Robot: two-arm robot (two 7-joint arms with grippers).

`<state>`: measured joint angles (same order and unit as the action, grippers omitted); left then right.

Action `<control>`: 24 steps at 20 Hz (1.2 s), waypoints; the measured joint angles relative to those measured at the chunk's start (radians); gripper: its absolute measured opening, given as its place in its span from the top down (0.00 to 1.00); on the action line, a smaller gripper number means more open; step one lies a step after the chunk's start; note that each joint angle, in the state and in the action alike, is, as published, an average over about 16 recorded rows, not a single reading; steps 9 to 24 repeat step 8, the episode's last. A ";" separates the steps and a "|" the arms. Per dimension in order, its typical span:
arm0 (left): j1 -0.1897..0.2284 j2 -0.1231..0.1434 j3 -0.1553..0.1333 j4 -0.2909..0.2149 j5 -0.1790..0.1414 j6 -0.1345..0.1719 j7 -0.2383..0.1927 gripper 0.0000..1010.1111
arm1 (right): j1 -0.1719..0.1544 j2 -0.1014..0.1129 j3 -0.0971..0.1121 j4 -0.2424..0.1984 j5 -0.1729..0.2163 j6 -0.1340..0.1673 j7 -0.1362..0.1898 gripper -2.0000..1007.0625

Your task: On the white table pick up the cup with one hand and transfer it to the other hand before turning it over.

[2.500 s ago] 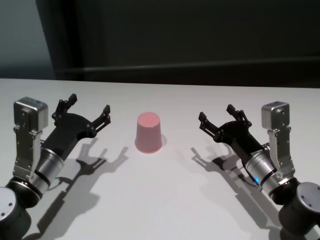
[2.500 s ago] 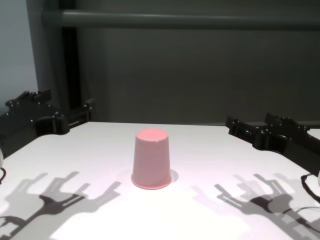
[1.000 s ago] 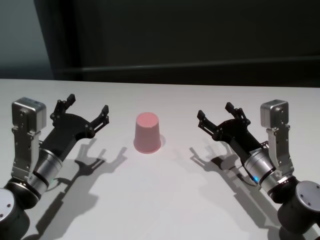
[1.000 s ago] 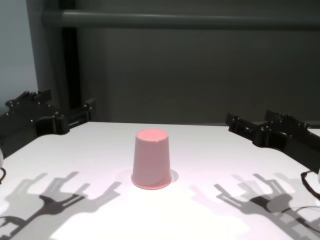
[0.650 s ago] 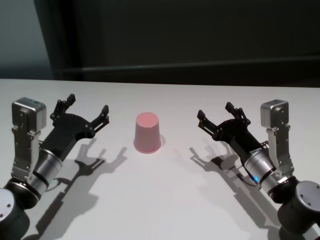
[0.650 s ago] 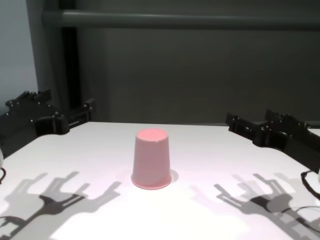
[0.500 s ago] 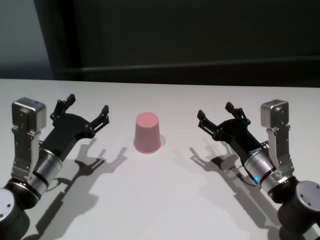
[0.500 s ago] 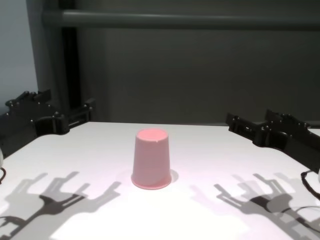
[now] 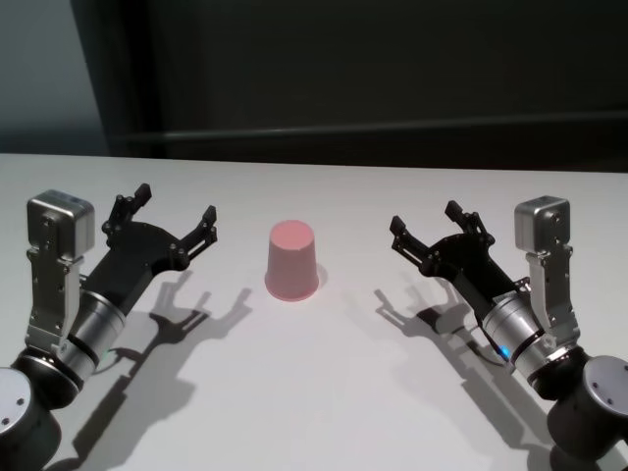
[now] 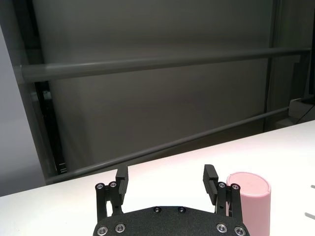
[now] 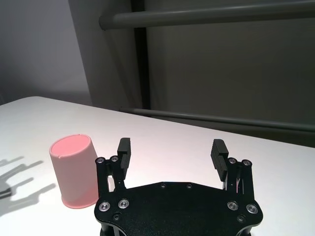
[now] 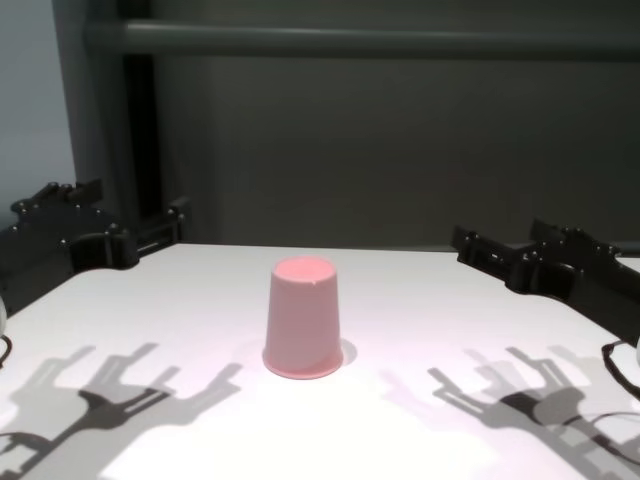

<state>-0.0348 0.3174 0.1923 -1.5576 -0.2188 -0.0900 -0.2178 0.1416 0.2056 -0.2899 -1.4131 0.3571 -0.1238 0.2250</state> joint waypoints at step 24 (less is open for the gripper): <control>0.000 0.000 0.000 0.000 0.000 0.000 0.000 0.01 | 0.000 0.000 0.000 0.000 0.000 0.000 0.000 0.01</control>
